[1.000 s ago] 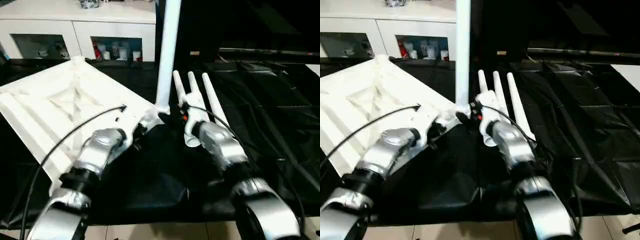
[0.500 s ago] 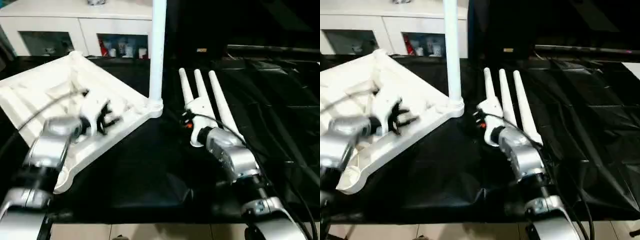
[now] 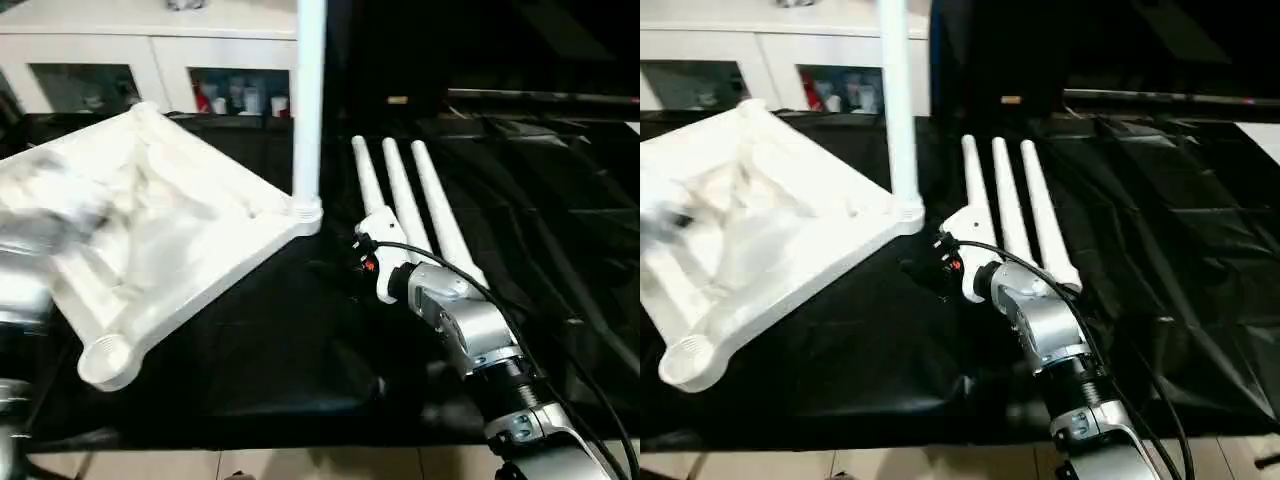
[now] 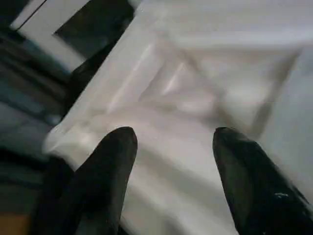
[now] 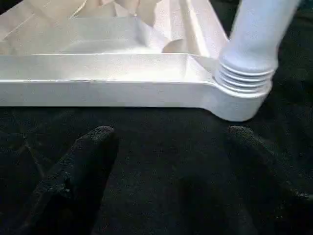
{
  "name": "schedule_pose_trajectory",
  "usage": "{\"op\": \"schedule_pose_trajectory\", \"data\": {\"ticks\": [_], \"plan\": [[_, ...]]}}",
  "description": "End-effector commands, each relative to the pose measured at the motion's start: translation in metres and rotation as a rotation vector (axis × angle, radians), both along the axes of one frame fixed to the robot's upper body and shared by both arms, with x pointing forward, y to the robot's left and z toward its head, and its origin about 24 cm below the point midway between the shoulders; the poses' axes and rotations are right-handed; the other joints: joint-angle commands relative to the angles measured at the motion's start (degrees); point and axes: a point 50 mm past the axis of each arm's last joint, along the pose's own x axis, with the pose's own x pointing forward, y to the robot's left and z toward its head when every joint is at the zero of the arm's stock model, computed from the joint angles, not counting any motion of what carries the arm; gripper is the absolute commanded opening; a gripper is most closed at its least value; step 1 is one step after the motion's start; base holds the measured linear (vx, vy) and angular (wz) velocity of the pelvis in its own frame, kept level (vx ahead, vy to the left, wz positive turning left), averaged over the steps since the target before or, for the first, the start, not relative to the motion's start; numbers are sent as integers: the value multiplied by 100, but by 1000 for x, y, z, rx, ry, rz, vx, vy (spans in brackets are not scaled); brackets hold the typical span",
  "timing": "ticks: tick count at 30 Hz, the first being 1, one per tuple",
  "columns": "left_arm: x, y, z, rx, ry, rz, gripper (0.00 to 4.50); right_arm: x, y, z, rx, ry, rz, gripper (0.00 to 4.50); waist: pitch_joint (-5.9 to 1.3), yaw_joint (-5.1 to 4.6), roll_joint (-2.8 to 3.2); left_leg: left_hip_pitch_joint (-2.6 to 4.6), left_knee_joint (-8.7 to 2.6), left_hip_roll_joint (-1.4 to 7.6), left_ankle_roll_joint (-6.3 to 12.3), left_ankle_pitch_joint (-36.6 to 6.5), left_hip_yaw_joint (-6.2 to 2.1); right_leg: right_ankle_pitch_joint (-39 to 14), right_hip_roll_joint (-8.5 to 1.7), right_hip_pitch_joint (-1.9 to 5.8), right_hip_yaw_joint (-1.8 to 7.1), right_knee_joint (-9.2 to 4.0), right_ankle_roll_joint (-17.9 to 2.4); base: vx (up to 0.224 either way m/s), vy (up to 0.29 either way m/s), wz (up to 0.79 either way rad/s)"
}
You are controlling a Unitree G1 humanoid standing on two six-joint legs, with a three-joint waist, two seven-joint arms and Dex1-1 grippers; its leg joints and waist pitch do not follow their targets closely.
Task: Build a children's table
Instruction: Rotate leg to tighten
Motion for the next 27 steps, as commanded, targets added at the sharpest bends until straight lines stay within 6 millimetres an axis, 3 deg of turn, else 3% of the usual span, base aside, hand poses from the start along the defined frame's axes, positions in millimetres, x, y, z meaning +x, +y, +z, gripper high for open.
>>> {"op": "schedule_pose_trajectory", "data": {"ticks": [1, 3, 6, 11, 16, 18, 24, 27], "plan": [[-7, 8, 3, 43, 19, 30, 289, 2, -2, -3, -30, 12, -29, 381, -378, 14, 98, 21, -349, 141, -16, -794, -51, -524, -493, 337, 370, -377, -894, 0, 0, 0], [-13, 14, 1, 55, 51, 48, 254, 5, -1, -3, -12, 25, -49, 363, -376, 33, 86, 36, -351, 144, -48, -850, -50, -597, -502, 323, 377, -383, -896, 0, 0, 0], [-15, 15, -1, 53, 60, 57, 240, 6, 0, -3, 4, 33, -56, 343, -368, 43, 76, 43, -359, 142, -60, -931, -49, -664, -495, 317, 378, -398, -888, 0, 0, 0], [-23, 14, -33, 19, 232, -12, 192, 16, 11, -8, -4, 60, -69, 297, -379, 87, 57, 39, -367, 139, -101, -913, -55, -638, -515, 316, 385, -376, -942, 0, 0, 0], [-25, 13, -54, 30, 351, -62, 146, 22, 17, -8, 1, 63, -90, 251, -403, 94, 97, 52, -356, 138, -143, -816, -54, -193, -505, 313, 383, -321, -999, 0, 0, 0], [-29, 15, -61, 50, 413, -77, 134, 23, 21, -8, 6, 62, -82, 245, -405, 92, 85, 42, -357, 139, -150, -814, -59, -111, -510, 333, 381, -315, -995, 0, 0, 0], [-32, 10, -71, 39, 510, -149, 78, 25, 28, -9, 11, 64, -66, 188, -388, 70, 109, 48, -371, 147, -187, -1023, -62, -429, -534, 330, 393, -350, -1005, 0, 0, 0], [-32, -2, -74, -2, 551, -239, 39, 25, 31, -12, 11, 70, -59, 161, -398, 61, 115, 50, -362, 150, -195, -977, -58, -246, -522, 332, 392, -325, -1089, 0, 0, 0]]}}
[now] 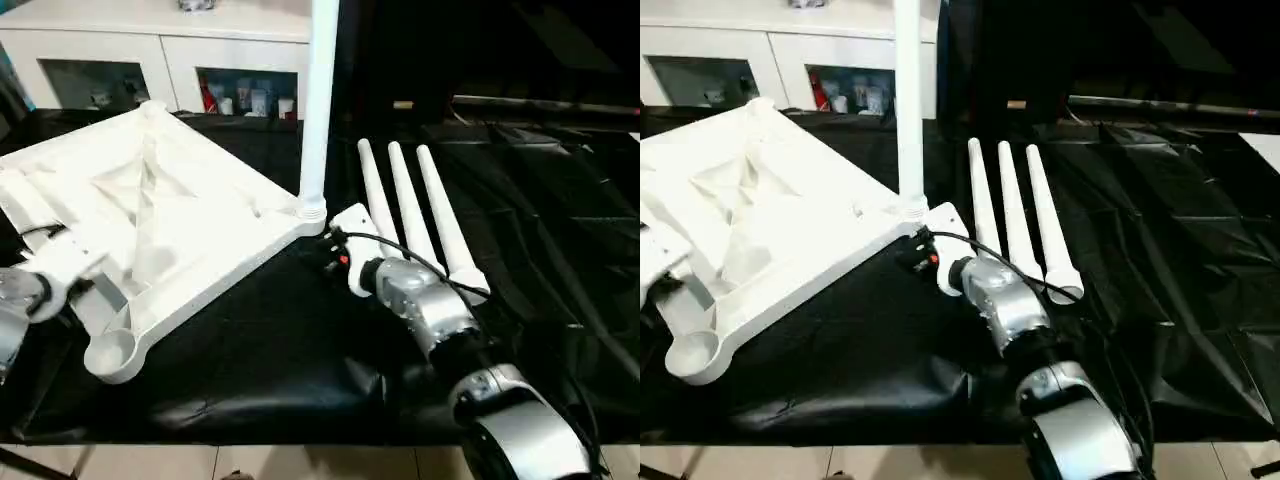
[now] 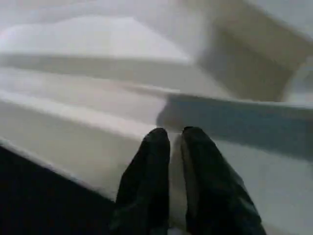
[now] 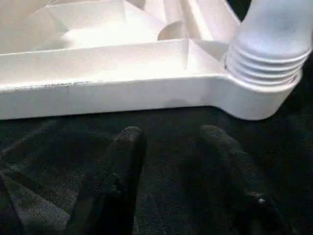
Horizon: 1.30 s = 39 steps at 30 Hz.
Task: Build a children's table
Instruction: Rotate leg to tighten, then rotate table base
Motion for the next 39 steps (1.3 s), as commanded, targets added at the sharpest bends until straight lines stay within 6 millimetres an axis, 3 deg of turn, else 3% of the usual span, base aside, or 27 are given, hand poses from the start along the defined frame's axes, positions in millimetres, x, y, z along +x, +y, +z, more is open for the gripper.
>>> {"op": "schedule_pose_trajectory", "data": {"ticks": [1, 6, 14, 17, 19, 20, 25, 27, 28, 31, 36, 37, 39], "plan": [[-4, -10, -8, -46, 83, -70, 39, 3, 2, 4, 0, -18, 1, 154, -403, -11, 177, 36, -373, 153, -183, -953, -57, -222, -538, 334, 390, -342, -1129, 0, 0, 0], [-10, -25, -11, -100, 170, -182, 10, 4, 6, 2, 5, -12, 7, 117, -394, -2, 179, 49, -373, 162, -167, -999, -44, -212, -533, 317, 391, -341, -1171, 0, 0, 0], [-21, -77, -9, -246, 262, -452, 0, 3, 16, -1, -4, 0, 36, 47, -384, 9, 176, 45, -386, 178, -198, -1040, -44, -319, -538, 315, 390, -333, -1221, 0, 0, 0], [-29, -100, -6, -292, 292, -582, 0, 3, 19, -2, -11, 2, 45, 29, -379, 2, 149, 31, -387, 165, -193, -1027, -34, -372, -528, 331, 390, -336, -1199, 0, 0, 0], [-35, -114, -6, -330, 311, -649, 0, 3, 20, -2, -14, 1, 51, 6, -371, -12, 149, 22, -390, 163, -196, -1068, -37, -537, -532, 341, 390, -349, -1146, 0, 0, 0], [-36, -120, -5, -343, 310, -672, 0, 4, 21, -2, -15, 1, 55, 6, -365, -34, 135, -9, -390, 151, -198, -1028, -37, -569, -521, 358, 391, -341, -1119, 0, 0, 0], [-33, -145, -5, -417, 253, -745, 0, 4, 22, -2, -18, -4, 63, 6, -381, -118, 141, -18, -363, 135, -175, -895, -30, -498, -503, 366, 386, -340, -1123, 0, 0, 0], [-32, -147, -4, -419, 245, -749, 0, 5, 22, -1, -18, -4, 63, 6, -390, -132, 147, -20, -355, 133, -159, -850, -28, -409, -501, 370, 385, -331, -1138, 0, 0, 0], [-23, -149, -5, -383, 181, -726, 0, 5, 22, -1, -21, -8, 61, 6, -393, -151, 134, -22, -344, 124, -121, -820, -21, -328, -486, 373, 383, -333, -1158, 0, 0, 0], [-10, -145, -6, -329, 112, -679, 0, 7, 20, -1, -26, -12, 54, 6, -388, -147, 170, 2, -340, 120, -105, -949, -20, -456, -476, 356, 380, -364, -1133, 0, 0, 0], [22, -121, -3, -156, -51, -502, 0, 9, 15, 1, -35, -33, 43, 6, -402, -153, 172, -9, -340, 115, -113, -963, -45, -433, -463, 367, 371, -358, -1040, 0, 0, 0], [31, -115, -1, -133, -106, -420, 0, 10, 12, 3, -35, -48, 30, 6, -414, -144, 204, 13, -329, 117, -133, -987, -41, -391, -468, 362, 373, -354, -1042, 0, 0, 0], [37, -111, 0, -116, -137, -371, 0, 12, 11, 5, -37, -60, 21, 6, -429, -130, 200, 8, -319, 121, -157, -897, -51, -160, -459, 374, 369, -316, -1071, 0, 0, 0]]}}
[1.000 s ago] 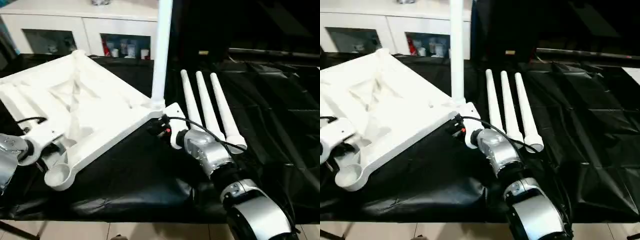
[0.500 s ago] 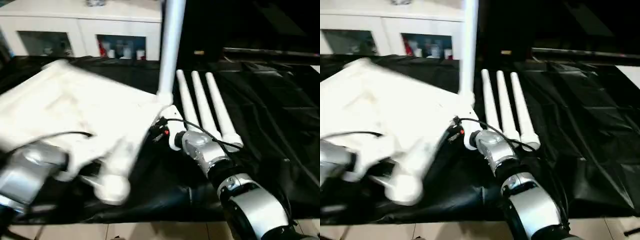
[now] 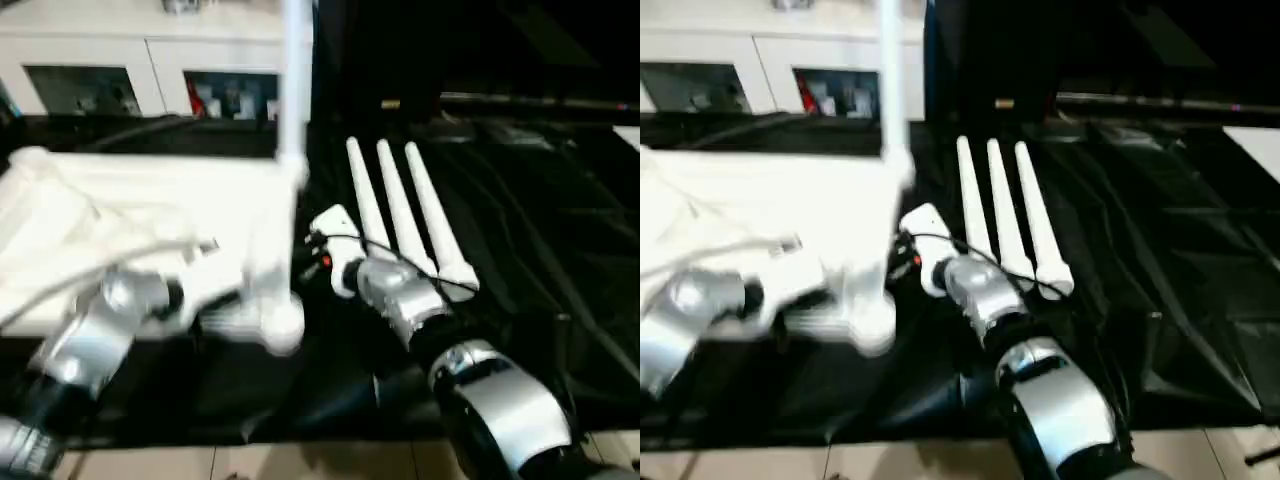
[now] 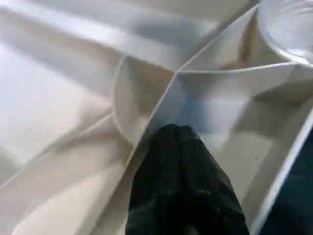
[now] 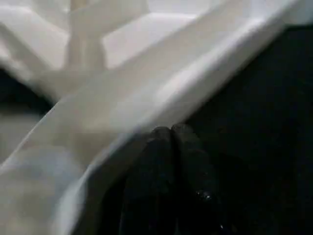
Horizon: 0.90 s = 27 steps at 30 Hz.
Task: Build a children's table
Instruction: Rotate table base
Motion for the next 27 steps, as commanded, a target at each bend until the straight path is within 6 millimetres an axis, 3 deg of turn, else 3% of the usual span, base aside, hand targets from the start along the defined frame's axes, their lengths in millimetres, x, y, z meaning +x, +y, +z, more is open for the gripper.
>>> {"op": "schedule_pose_trajectory", "data": {"ticks": [1, 3, 4, 5, 6, 7, 8, 11, 12, 13, 16, 17, 18, 19, 20, 21, 22, 23, 24, 25, 26, 27], "plan": [[11, 15, 10, 39, -85, 119, 0, 6, -5, 9, -6, -51, -20, 6, -443, 16, 174, -4, -342, 107, -129, -831, -44, -58, -464, 385, 367, -325, -1062, 0, 0, 0], [19, 23, 9, 83, -121, 183, 0, 10, -11, 15, 8, -78, -62, 6, -441, 29, 173, 10, -332, 94, -103, -818, -35, -33, -455, 371, 365, -337, -1064, 0, 0, 0], [20, 25, 8, 94, -118, 187, 0, 12, -14, 19, 16, -93, -87, 6, -447, 47, 299, 14, -323, 97, -125, -823, -58, -24, -473, 365, 365, -321, -1052, 0, 0, 0], [21, 24, 9, 98, -120, 166, 0, 14, -16, 24, 21, -115, -116, 6, -452, 34, 219, 9, -330, 111, -125, -791, -55, 70, -475, 384, 364, -332, -1055, 0, 0, 0], [22, 23, 9, 101, -127, 141, 0, 16, -19, 28, 23, -135, -140, 6, -456, 45, 258, 13, -321, 108, -137, -784, -63, 107, -476, 379, 362, -320, -1077, 0, 0, 0], [22, 23, 9, 101, -127, 141, 0, 16, -19, 28, 23, -135, -140, 6, -454, 38, 235, 6, -318, 105, -123, -775, -51, 143, -478, 381, 364, -329, -1092, 0, 0, 0], [20, 19, 11, 47, -110, 125, 0, 19, -24, 34, 26, -161, -169, 6, -459, 45, 264, -3, -313, 110, -127, -730, -55, 263, -492, 387, 363, -311, -1164, 0, 0, 0], [13, 8, 19, -93, -71, 71, 0, 25, -35, 44, 1, -134, -220, 6, -447, 40, 267, -1, -316, 121, -166, -792, -53, 261, -492, 402, 364, -304, -1261, 0, 0, 0], [9, 2, 25, -182, -44, 60, 42, 27, -39, 51, 64, -101, -237, 0, -451, 52, 288, 2, -309, 122, -174, -817, -52, 251, -500, 400, 367, -300, -1283, 0, 0, 0], [8, 0, 27, -215, -33, 65, 42, 28, -41, 53, 98, -85, -245, 31, -450, 52, 298, 15, -311, 134, -176, -866, -46, 242, -510, 394, 373, -304, -1304, 0, 0, 0], [5, -3, 33, -273, -21, 54, 50, 34, -51, 58, 57, -81, -334, 37, -409, 52, 269, 1, -325, 103, -207, -1033, -41, -147, -477, 381, 359, -342, -1275, 0, 0, 0], [3, -6, 39, -322, -26, 45, 66, 39, -58, 62, 10, -88, -388, 42, -406, 46, 211, 2, -330, 96, -208, -1027, -37, -300, -480, 386, 358, -354, -1233, 0, 0, 0], [3, -8, 41, -345, -30, 44, 80, 41, -61, 64, -6, -90, -404, 57, -410, 47, 230, 1, -324, 95, -226, -1003, -38, -338, -488, 391, 361, -342, -1227, 0, 0, 0], [2, -11, 48, -407, -37, 41, 86, 44, -65, 66, -28, -76, -439, 72, -402, 29, 131, -11, -329, 95, -213, -956, -20, -405, -480, 392, 364, -366, -1184, 0, 0, 0], [2, -14, 51, -439, -39, 38, 89, 45, -68, 66, -38, -64, -458, 78, -399, 39, 119, -5, -325, 89, -197, -889, -16, -472, -480, 388, 367, -356, -1172, 0, 0, 0], [1, -17, 56, -488, -40, 32, 97, 47, -71, 68, -42, -45, -487, 80, -396, 39, 50, -14, -324, 88, -159, -839, -6, -504, -481, 390, 370, -363, -1144, 0, 0, 0], [0, -19, 60, -521, -38, 29, 112, 48, -73, 69, -43, -31, -507, 88, -394, 57, 122, -13, -321, 85, -164, -824, -14, -609, -493, 376, 367, -358, -1114, 0, 0, 0], [0, -19, 60, -521, -38, 29, 125, 48, -73, 69, -43, -31, -507, 102, -390, 40, 124, -16, -317, 86, -163, -824, -7, -608, -483, 369, 371, -362, -1087, 0, 0, 0], [-5, -22, 62, -521, -19, 1, 131, 50, -76, 67, -58, 20, -542, 115, -386, 30, 16, -30, -327, 84, -114, -797, 3, -583, -466, 374, 365, -375, -1021, 0, 0, 0], [-9, -23, 61, -506, -4, -17, 133, 51, -77, 66, -60, 45, -559, 120, -408, 29, 33, -23, -328, 96, -137, -756, -18, -565, -487, 384, 363, -317, -1044, 0, 0, 0], [-11, -23, 60, -498, 8, -26, 139, 51, -77, 66, -60, 63, -562, 124, -391, 19, 72, -35, -324, 84, -115, -744, -7, -584, -479, 363, 363, -350, -1031, 0, 0, 0], [-15, -24, 58, -491, 28, -41, 139, 52, -77, 65, -59, 91, -567, 124, -389, 13, 61, -33, -320, 86, -115, -758, -5, -566, -473, 358, 363, -343, -1010, 0, 0, 0]]}}
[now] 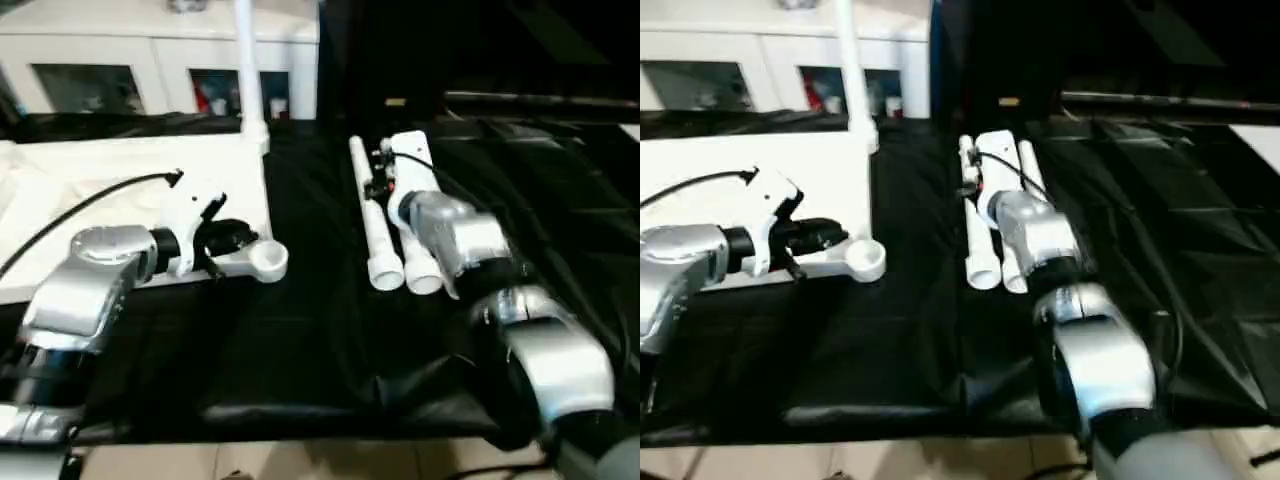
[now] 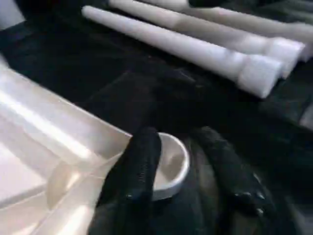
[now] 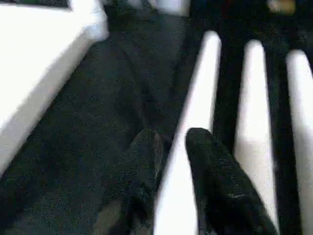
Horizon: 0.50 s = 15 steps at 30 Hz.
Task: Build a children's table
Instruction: Rotate table base
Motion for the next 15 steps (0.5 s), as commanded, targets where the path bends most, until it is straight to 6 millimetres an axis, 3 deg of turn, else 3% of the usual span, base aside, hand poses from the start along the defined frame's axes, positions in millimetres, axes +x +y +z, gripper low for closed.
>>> {"op": "schedule_pose_trajectory", "data": {"ticks": [1, 5, 6, 10, 15], "plan": [[-6, -1, -2, 10, 33, -32, 166, 0, -2, -2, 19, 50, -28, 144, -416, 7, 50, -23, -344, 81, -110, -722, 5, -506, -463, 368, 366, -351, -999, 0, 0, 0], [-11, -4, -2, 3, 53, -59, 184, 0, 1, -3, 17, 93, -40, 166, -427, 17, 91, -19, -326, 87, -115, -631, 14, -235, -450, 352, 364, -328, -1050, 0, 0, 0], [-12, -6, -1, 2, 52, -69, 206, 1, 2, -2, 10, 95, -46, 188, -430, 18, 85, -17, -326, 90, -123, -628, 13, -215, -453, 354, 364, -324, -1060, 0, 0, 0], [-13, -10, 3, 2, 54, -93, 224, 4, 6, 3, -2, 85, -82, 211, -416, 22, 51, -28, -333, 90, -182, -742, 13, -442, -458, 360, 362, -329, -1011, 0, 0, 0], [-18, -12, 2, 8, 71, -117, 269, 5, 6, 7, -2, 79, -101, 255, -406, 10, 84, -27, -330, 85, -233, -844, 14, -535, -452, 343, 367, -341, -928, 0, 0, 0]]}}
